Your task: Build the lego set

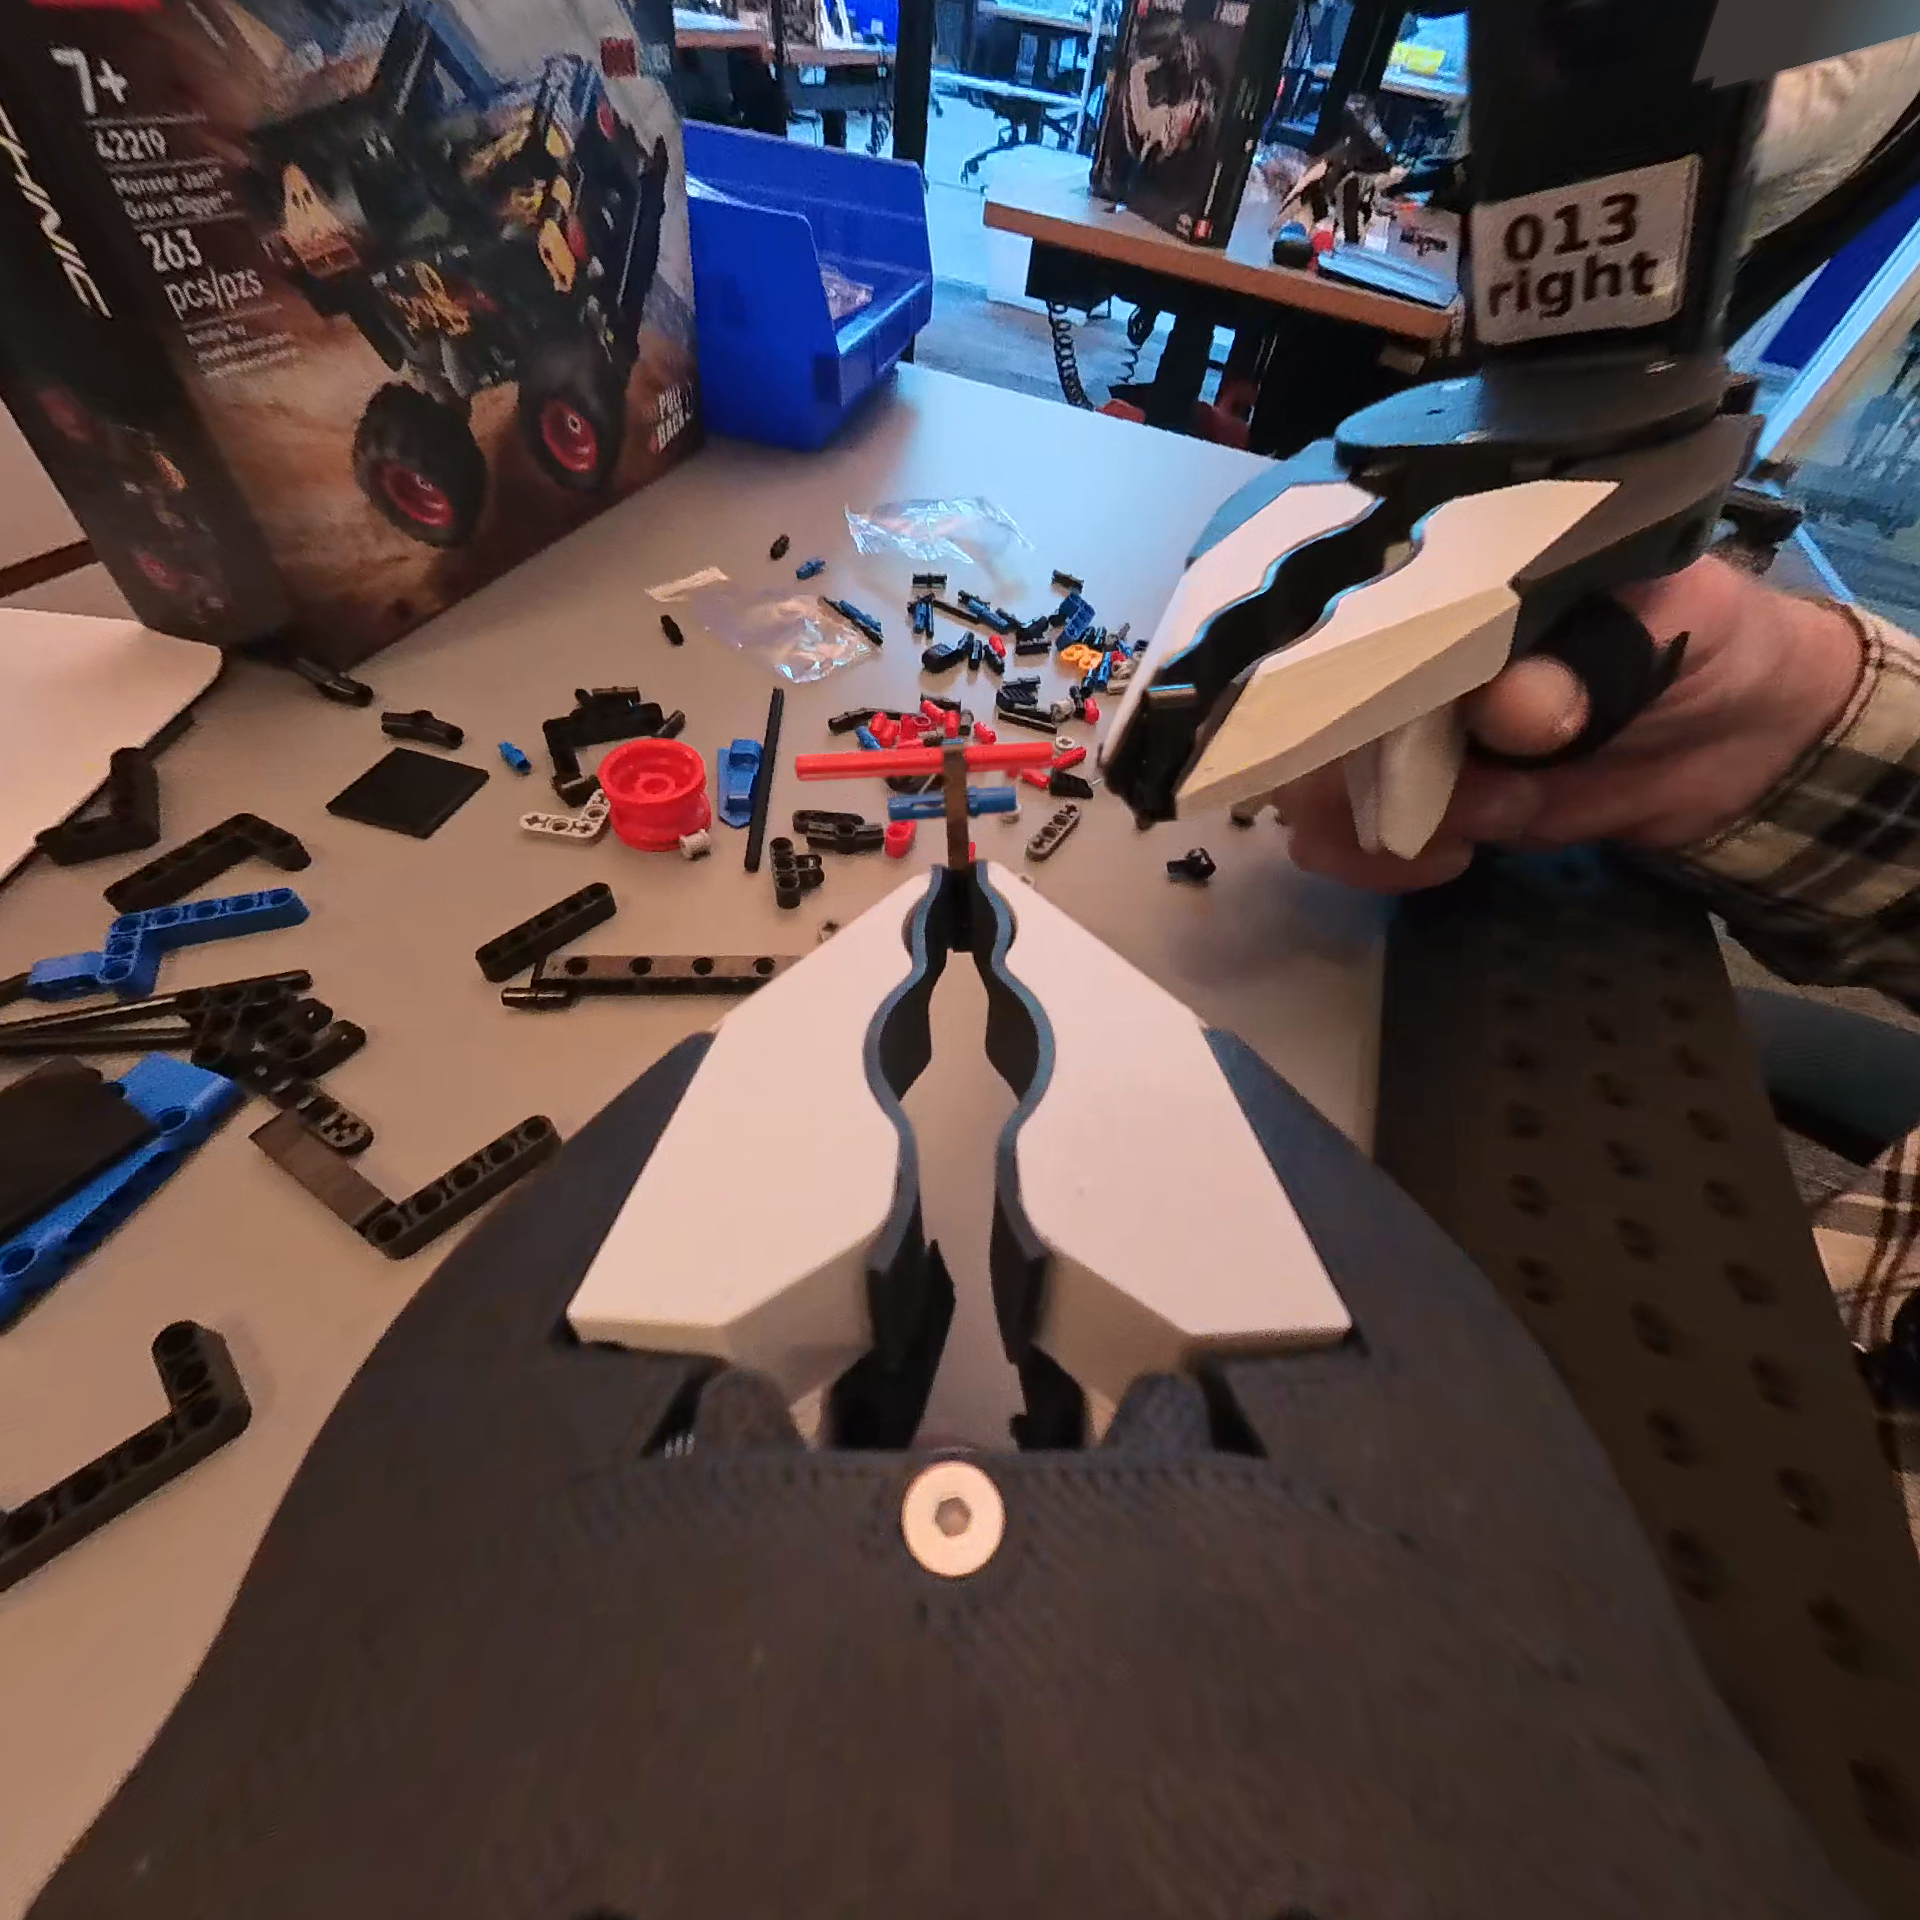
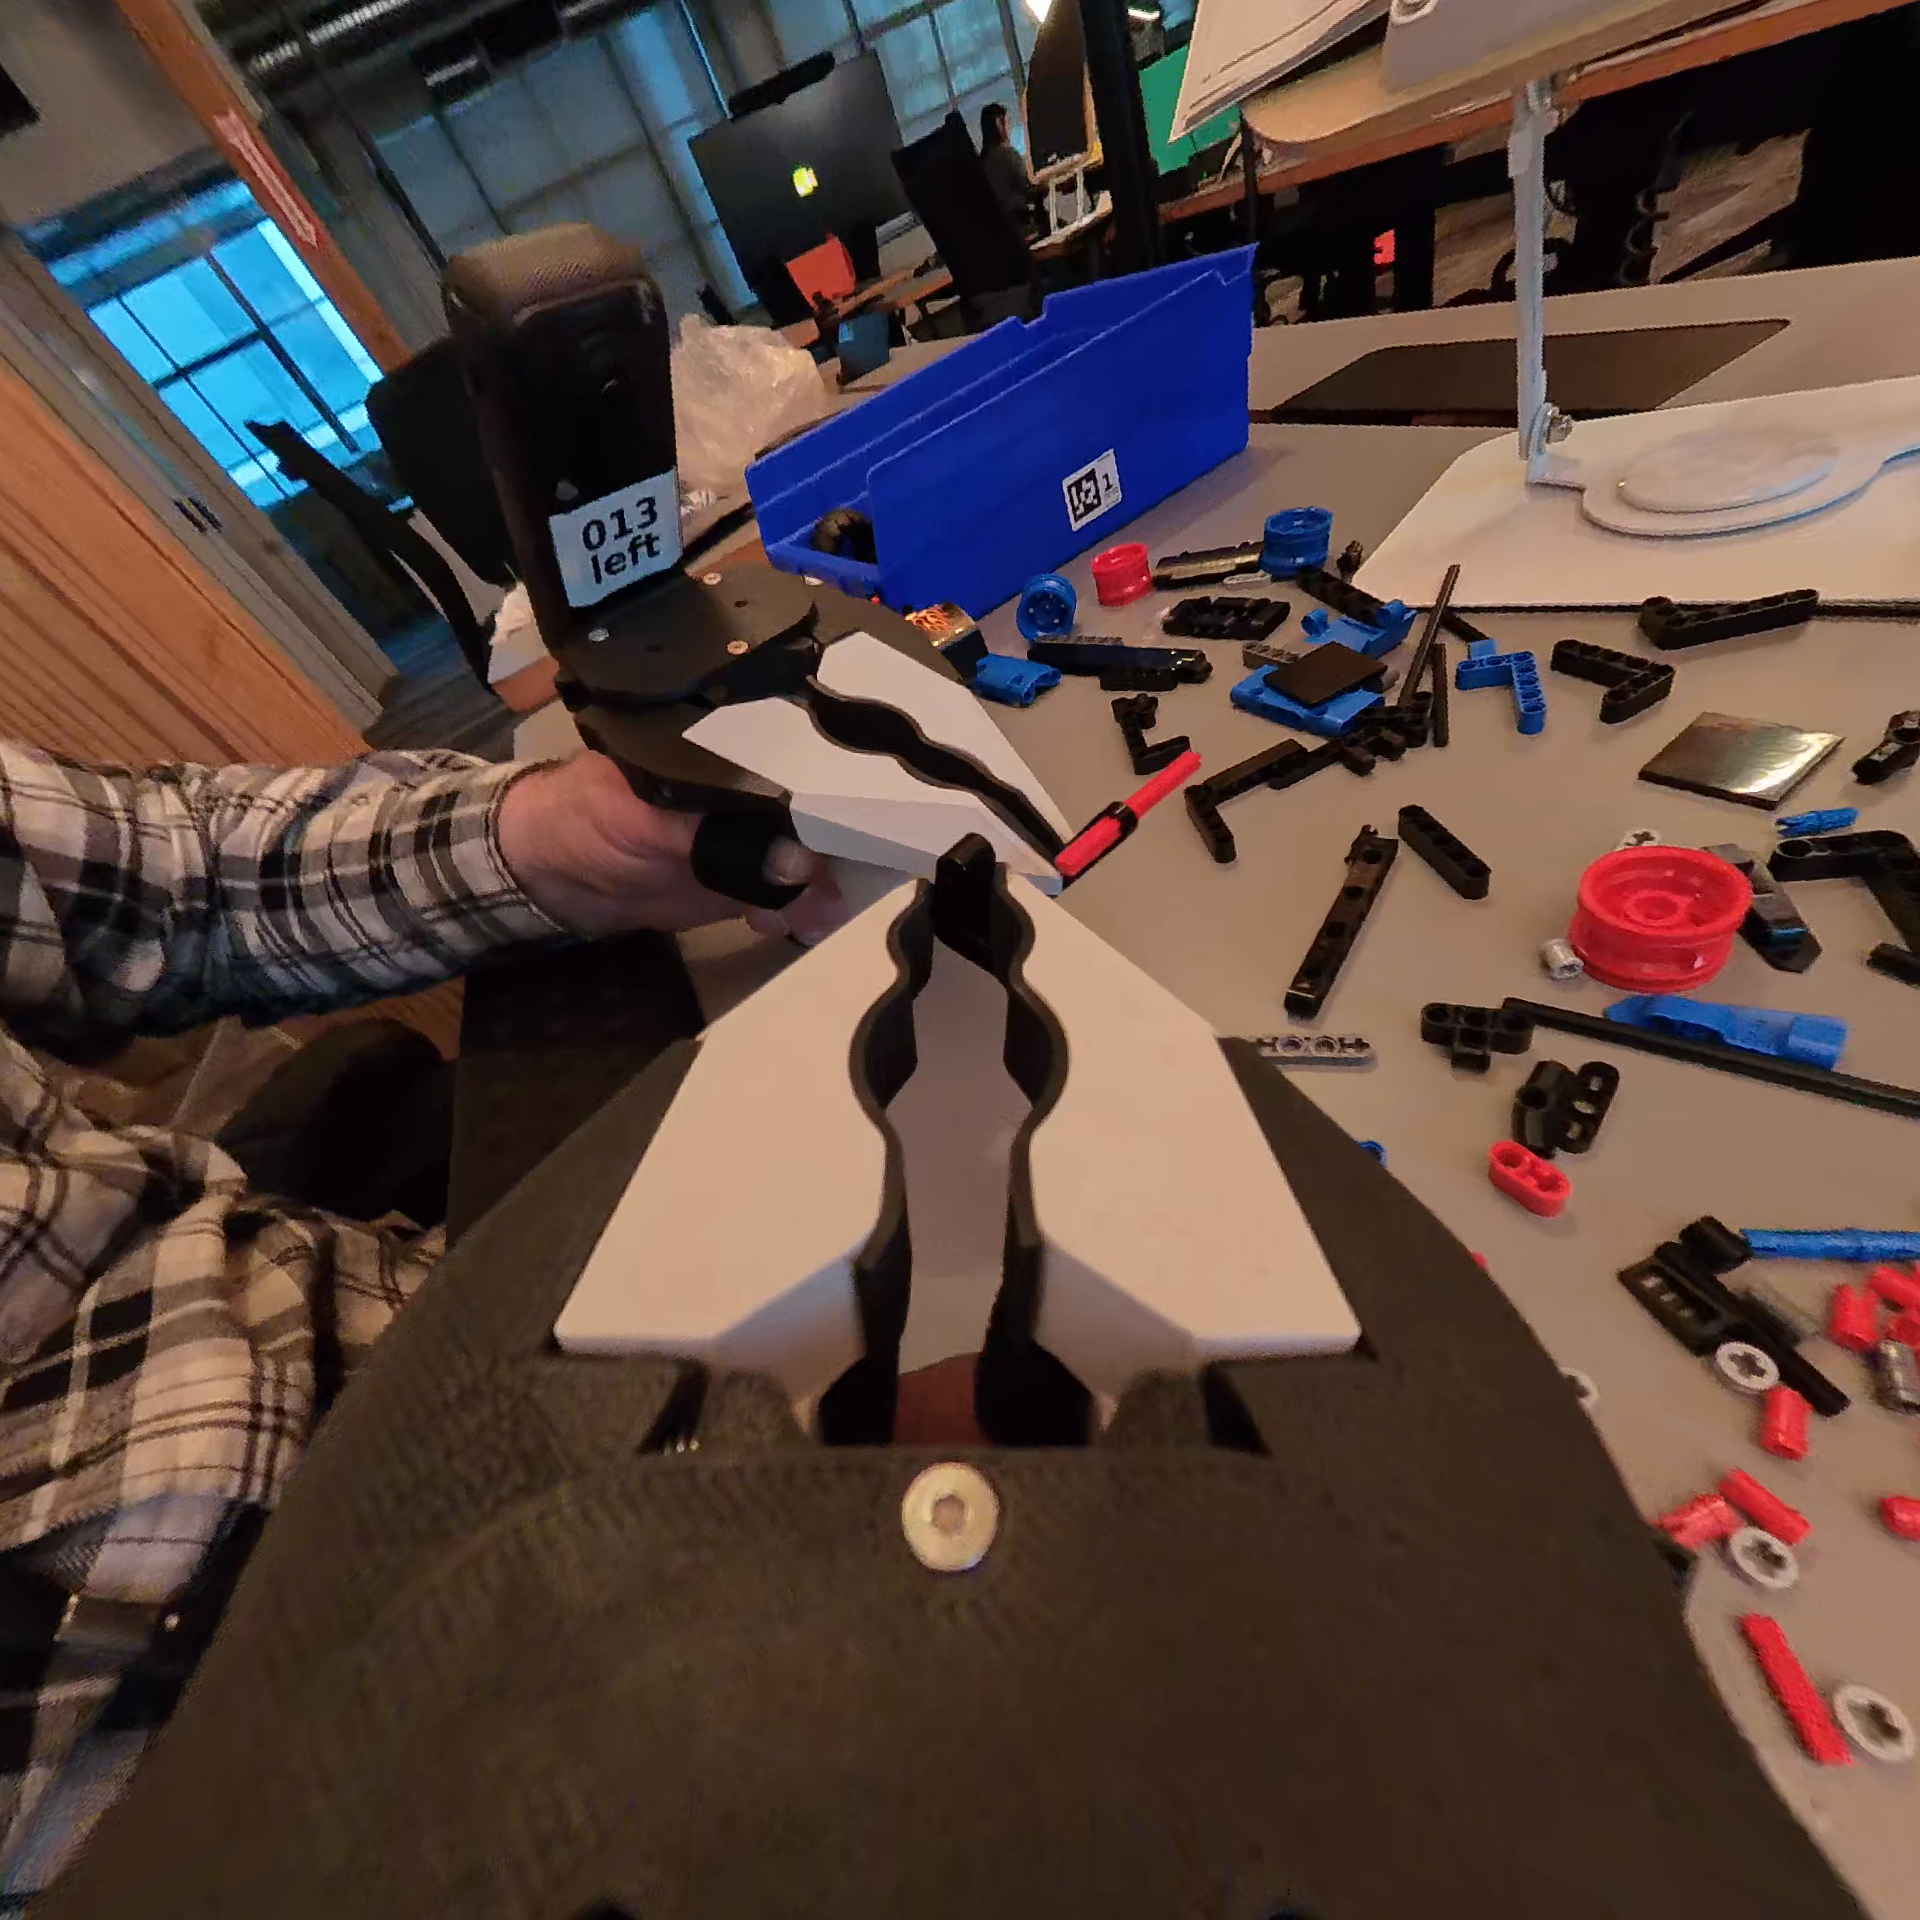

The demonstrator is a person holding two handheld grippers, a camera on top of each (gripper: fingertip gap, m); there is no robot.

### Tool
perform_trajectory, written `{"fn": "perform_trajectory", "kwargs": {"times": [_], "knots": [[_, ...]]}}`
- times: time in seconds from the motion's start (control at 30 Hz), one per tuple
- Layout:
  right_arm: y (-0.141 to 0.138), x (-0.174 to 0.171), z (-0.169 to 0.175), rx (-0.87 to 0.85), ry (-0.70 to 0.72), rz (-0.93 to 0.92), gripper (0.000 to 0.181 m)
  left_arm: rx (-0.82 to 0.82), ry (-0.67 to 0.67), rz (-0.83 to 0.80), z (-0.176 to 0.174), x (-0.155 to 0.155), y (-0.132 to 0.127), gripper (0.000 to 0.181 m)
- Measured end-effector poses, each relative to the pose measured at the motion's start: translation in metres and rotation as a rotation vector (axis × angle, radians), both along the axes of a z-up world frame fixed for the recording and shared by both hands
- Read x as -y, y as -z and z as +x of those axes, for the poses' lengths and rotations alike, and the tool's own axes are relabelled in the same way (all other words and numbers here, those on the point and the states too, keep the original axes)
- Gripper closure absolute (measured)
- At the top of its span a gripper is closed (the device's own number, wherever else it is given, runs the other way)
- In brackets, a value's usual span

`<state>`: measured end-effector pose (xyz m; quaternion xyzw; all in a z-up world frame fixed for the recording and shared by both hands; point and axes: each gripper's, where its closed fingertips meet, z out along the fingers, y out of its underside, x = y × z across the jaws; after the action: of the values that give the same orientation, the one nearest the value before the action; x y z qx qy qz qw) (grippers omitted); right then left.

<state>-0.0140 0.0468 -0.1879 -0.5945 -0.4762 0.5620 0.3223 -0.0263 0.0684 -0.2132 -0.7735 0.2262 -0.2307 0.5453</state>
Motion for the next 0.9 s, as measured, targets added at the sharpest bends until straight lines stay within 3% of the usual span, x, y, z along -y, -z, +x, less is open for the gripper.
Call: {"fn": "perform_trajectory", "kwargs": {"times": [0.43,0.9], "knots": [[-0.003,-0.005,-0.005,-0.039,0.012,-0.116,0.174,0.090,-0.013,0.072,-0.003,-0.001,-0.015,0.181],[-0.011,-0.010,-0.006,-0.101,0.011,-0.195,0.174,-0.050,-0.035,0.182,0.000,-0.001,-0.018,0.181]]}}
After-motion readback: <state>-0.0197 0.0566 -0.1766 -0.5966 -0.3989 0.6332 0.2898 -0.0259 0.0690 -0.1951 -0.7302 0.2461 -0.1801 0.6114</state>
